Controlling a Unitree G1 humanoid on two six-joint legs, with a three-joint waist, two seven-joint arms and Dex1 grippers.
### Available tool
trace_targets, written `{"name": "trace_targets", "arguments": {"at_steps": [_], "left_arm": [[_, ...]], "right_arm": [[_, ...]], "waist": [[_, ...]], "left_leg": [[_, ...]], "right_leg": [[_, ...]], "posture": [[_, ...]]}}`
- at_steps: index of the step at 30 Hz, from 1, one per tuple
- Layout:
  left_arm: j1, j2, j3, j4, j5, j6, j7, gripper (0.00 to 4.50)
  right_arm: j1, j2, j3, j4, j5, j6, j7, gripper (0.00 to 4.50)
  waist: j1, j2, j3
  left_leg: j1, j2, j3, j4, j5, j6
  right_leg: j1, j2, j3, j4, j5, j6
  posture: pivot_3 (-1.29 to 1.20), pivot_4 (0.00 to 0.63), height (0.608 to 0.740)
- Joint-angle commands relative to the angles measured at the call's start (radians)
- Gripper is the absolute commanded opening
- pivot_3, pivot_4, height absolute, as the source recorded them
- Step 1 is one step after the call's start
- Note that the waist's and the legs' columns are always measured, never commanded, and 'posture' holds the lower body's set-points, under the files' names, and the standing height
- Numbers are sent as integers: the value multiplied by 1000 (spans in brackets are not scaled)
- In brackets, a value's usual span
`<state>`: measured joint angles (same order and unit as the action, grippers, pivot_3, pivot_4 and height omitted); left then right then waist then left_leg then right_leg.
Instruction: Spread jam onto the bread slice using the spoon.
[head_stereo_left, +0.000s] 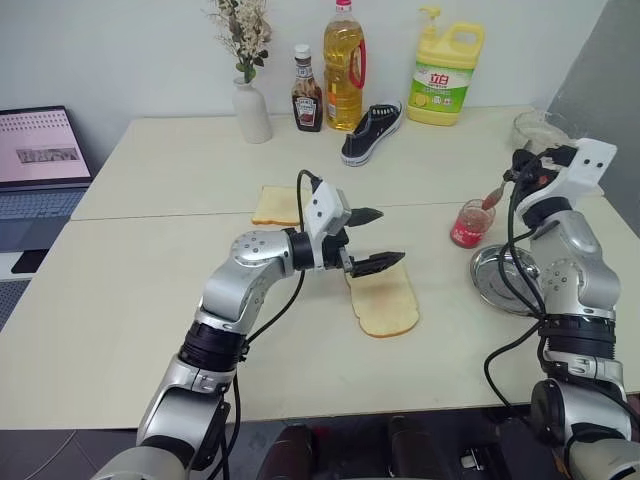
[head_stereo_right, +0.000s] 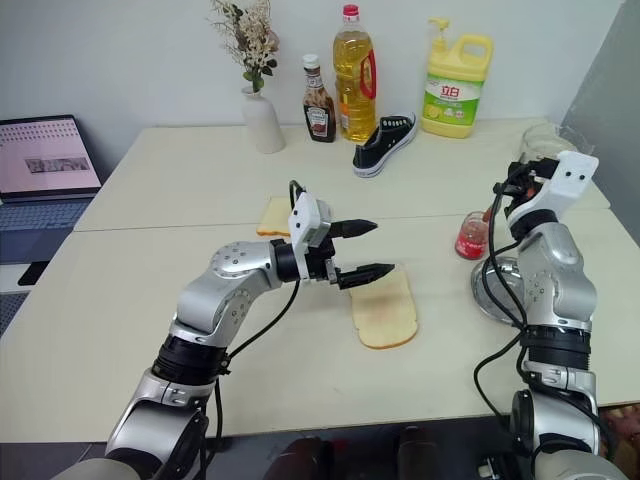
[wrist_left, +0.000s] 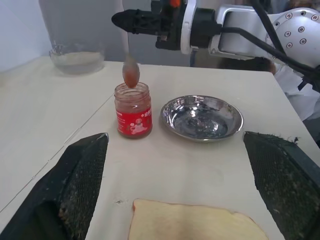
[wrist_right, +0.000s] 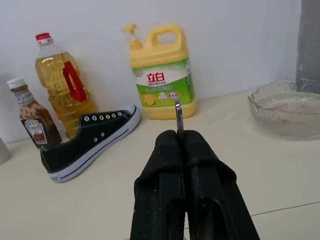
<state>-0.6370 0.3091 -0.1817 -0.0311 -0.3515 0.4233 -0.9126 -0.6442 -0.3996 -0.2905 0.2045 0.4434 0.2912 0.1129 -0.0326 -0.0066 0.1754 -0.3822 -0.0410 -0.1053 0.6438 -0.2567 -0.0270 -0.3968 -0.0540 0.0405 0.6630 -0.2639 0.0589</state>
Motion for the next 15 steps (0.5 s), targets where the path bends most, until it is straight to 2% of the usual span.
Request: {"name": "trace_targets", "arguments": {"at_steps": [1, 7, 15], "left_arm": [[5, 6, 22, -45, -14, -1, 12, 4500], [17, 18, 25, -64, -14, 8, 23, 4500], [23, 29, 21, -82, -16, 16, 32, 4500]], "right_arm": [[-20, 2, 4, -17, -30, -43, 25, 27], [52, 24, 61, -25, -118, -81, 41, 27], [62, 53, 94, 73, -200, -141, 40, 27]], "waist": [[0, 0, 0], [0, 0, 0], [0, 0, 0]], "left_leg": [[0, 0, 0, 0, 0, 0], [0, 0, 0, 0, 0, 0], [0, 0, 0, 0, 0, 0]], "right_leg": [[0, 0, 0, 0, 0, 0], [0, 0, 0, 0, 0, 0], [-1, 0, 1, 0, 0, 0]], "posture": [[0, 150, 740], [0, 150, 740], [0, 150, 740]]}}
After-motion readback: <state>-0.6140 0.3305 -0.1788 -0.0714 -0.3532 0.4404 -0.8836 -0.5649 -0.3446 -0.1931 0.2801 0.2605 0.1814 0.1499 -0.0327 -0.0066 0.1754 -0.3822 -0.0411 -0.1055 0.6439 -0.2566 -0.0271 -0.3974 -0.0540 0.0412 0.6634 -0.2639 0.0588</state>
